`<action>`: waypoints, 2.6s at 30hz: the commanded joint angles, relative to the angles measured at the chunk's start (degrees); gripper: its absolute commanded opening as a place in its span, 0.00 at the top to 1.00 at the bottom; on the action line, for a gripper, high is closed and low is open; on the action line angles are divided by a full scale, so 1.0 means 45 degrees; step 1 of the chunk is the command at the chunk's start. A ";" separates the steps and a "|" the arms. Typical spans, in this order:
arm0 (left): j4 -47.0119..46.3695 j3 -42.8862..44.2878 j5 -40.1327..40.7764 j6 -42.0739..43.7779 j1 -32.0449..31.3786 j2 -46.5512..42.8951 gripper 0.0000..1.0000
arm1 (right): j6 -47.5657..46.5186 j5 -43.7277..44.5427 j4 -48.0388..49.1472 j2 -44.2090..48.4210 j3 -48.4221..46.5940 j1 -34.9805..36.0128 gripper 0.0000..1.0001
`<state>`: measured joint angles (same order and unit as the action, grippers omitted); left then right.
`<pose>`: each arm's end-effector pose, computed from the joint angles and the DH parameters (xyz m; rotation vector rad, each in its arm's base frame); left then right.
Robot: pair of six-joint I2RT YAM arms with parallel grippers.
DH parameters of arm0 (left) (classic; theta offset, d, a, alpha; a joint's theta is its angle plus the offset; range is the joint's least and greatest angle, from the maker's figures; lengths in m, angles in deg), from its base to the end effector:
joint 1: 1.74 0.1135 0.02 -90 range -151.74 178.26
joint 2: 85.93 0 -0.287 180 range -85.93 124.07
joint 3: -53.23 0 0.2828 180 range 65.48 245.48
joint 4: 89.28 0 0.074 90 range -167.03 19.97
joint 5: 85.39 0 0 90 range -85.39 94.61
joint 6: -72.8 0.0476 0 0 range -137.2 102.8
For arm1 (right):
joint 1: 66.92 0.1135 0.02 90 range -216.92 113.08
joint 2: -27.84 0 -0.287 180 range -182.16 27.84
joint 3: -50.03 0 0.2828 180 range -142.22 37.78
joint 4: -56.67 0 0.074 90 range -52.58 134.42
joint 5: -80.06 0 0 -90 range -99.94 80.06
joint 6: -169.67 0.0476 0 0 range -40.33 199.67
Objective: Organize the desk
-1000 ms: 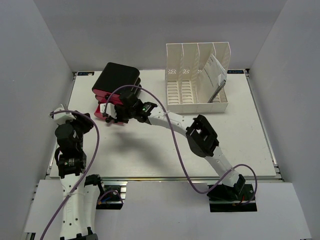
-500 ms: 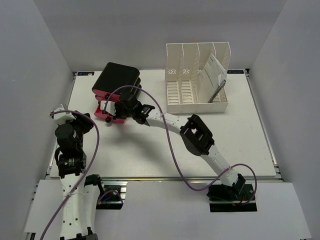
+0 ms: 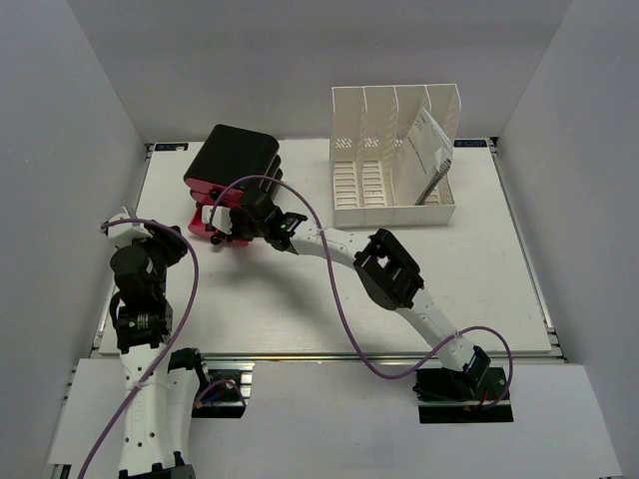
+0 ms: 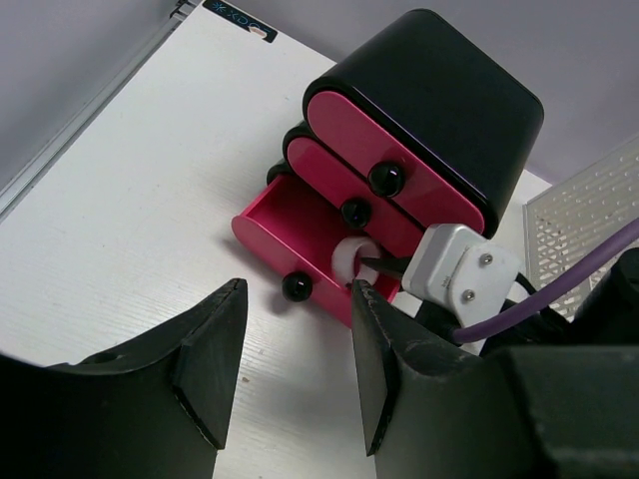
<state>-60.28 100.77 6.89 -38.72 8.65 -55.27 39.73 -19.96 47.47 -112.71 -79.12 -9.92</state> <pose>0.1596 0.0312 0.3164 -0.5177 1.7065 -0.1044 0.3373 0.5345 0.1974 -1.5292 1.1971 0.3671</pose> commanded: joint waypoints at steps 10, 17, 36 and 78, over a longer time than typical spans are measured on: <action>0.0027 0.0322 -0.0039 -0.0062 0.0073 -0.0171 0.44 | -0.0011 -0.0486 0.0027 0.0666 -0.0135 -0.0087 0.59; 0.0105 0.0342 0.0117 -0.0101 0.0073 -0.0230 0.57 | -0.1043 -0.4586 -0.3307 0.1292 -0.0857 -0.0321 0.91; 0.0144 0.0381 0.0234 -0.0160 0.0073 -0.0269 0.80 | -0.0264 -0.0820 -0.0854 -0.0230 -0.0349 -0.0126 1.00; 0.0164 0.0381 0.0293 -0.0179 0.0073 -0.0269 0.79 | -0.0226 -0.2072 -0.1773 0.0160 -0.0194 0.0109 1.00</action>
<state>-60.21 100.77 7.44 -39.33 8.65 -56.17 38.88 -30.93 37.29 -113.74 -80.47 -10.23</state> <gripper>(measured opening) 0.207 0.017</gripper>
